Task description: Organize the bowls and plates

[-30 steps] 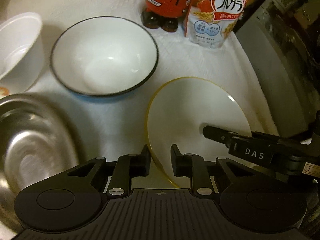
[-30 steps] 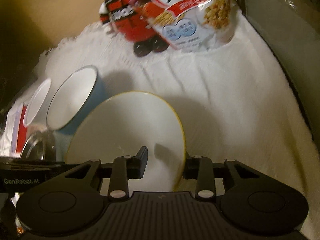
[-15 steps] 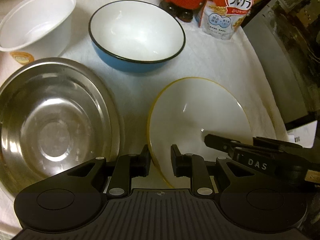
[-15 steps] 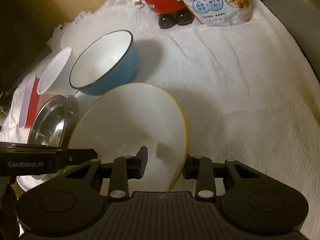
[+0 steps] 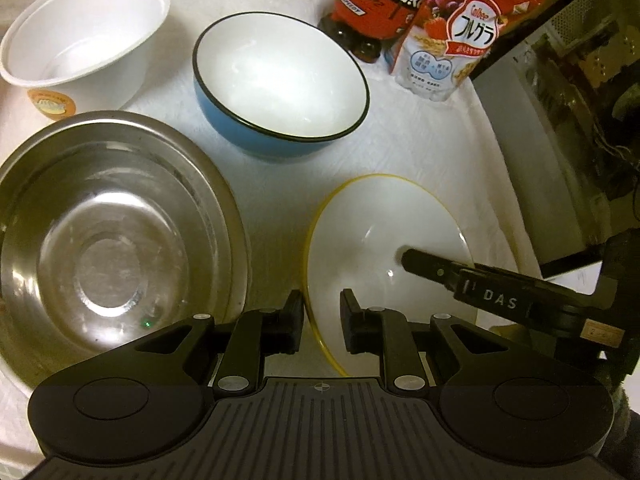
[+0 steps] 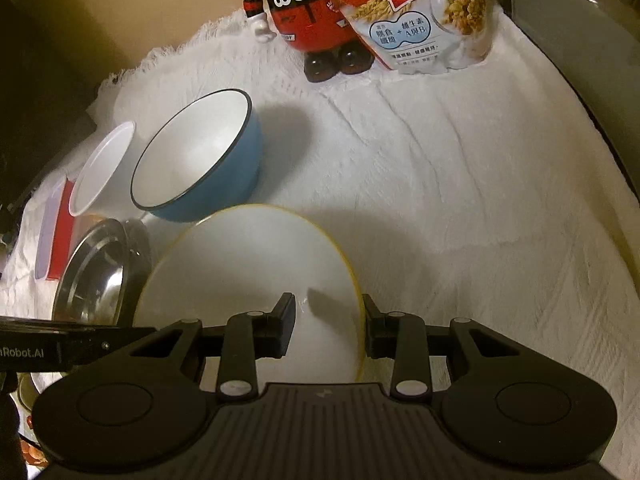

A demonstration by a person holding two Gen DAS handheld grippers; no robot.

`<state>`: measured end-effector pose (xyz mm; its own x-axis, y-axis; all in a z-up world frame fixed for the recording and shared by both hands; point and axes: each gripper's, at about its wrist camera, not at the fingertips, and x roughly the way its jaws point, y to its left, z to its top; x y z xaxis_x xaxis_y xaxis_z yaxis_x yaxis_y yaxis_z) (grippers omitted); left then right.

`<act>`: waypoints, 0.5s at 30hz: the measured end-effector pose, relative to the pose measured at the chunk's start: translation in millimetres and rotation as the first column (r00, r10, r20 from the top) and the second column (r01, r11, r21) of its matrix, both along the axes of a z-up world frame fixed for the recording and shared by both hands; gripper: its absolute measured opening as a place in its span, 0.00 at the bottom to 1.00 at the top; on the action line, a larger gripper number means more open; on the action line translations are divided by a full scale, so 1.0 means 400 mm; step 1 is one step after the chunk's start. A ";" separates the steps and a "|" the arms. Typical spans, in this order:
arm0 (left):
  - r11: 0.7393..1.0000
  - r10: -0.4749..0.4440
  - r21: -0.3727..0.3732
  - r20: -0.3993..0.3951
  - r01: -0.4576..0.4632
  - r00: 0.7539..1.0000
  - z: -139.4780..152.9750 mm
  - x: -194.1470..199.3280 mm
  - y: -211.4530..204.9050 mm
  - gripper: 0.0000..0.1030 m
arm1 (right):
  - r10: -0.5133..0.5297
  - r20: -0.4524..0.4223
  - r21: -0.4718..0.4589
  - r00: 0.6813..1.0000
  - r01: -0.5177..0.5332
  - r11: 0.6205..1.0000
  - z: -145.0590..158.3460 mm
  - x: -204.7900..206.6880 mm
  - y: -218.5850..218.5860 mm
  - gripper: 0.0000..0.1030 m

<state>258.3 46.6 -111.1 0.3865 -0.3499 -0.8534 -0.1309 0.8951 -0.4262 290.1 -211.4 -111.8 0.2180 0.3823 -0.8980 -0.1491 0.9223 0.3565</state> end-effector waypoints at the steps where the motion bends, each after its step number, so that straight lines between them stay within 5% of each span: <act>1: 1.000 -0.002 0.000 0.001 0.002 1.000 0.001 0.000 0.000 0.21 | 0.001 -0.006 0.000 1.000 -0.001 1.000 -0.005 0.000 0.001 0.33; 15: 0.999 -0.022 0.049 0.004 0.022 1.000 0.008 0.014 0.017 0.21 | 0.043 -0.054 0.054 0.998 -0.040 0.998 -0.009 -0.026 0.019 0.35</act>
<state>263.9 53.5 -107.7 0.3829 -0.3162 -0.8680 -0.1096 0.9174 -0.3826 279.7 -203.9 -115.6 0.1517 0.4369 -0.8866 -0.1655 0.8955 0.4130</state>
